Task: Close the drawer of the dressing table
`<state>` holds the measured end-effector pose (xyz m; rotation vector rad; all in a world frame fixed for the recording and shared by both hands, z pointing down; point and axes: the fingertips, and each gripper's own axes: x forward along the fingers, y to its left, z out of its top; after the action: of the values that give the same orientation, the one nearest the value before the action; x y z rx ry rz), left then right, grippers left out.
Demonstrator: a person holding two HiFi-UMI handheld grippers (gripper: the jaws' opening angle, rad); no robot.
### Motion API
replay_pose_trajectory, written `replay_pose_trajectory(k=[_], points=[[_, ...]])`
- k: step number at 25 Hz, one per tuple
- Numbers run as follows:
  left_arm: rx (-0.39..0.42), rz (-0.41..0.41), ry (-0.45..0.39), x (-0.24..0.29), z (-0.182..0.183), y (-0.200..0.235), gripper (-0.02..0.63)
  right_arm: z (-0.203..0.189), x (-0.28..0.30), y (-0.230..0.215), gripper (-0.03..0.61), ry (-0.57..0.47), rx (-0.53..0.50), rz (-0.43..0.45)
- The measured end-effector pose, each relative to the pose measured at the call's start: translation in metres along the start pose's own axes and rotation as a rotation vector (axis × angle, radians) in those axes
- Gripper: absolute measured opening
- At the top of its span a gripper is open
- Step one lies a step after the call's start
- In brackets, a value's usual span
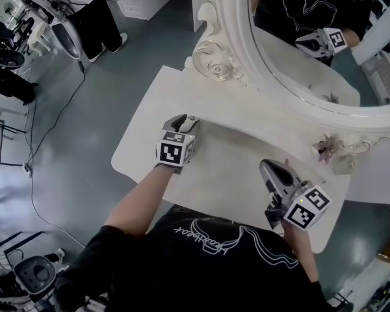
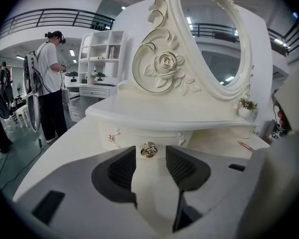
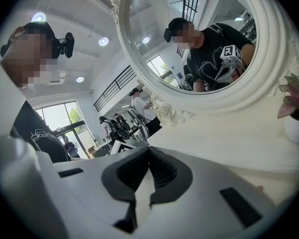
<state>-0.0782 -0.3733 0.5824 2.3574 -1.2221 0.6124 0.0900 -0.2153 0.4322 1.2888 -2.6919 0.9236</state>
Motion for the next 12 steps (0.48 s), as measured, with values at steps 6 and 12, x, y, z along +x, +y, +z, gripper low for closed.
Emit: replay_pose_trajectory(k=[6,12], points=[[0.003,-0.009,-0.089,-0.033,0.021,-0.007,0.190,0.002,-0.001,0.014,0.003,-0.003,-0.030,0.027],[-0.053,-0.061,-0.159,-0.089,0.040,-0.029,0.184,0.008,-0.003,0.038,0.003,-0.025,-0.075,0.082]])
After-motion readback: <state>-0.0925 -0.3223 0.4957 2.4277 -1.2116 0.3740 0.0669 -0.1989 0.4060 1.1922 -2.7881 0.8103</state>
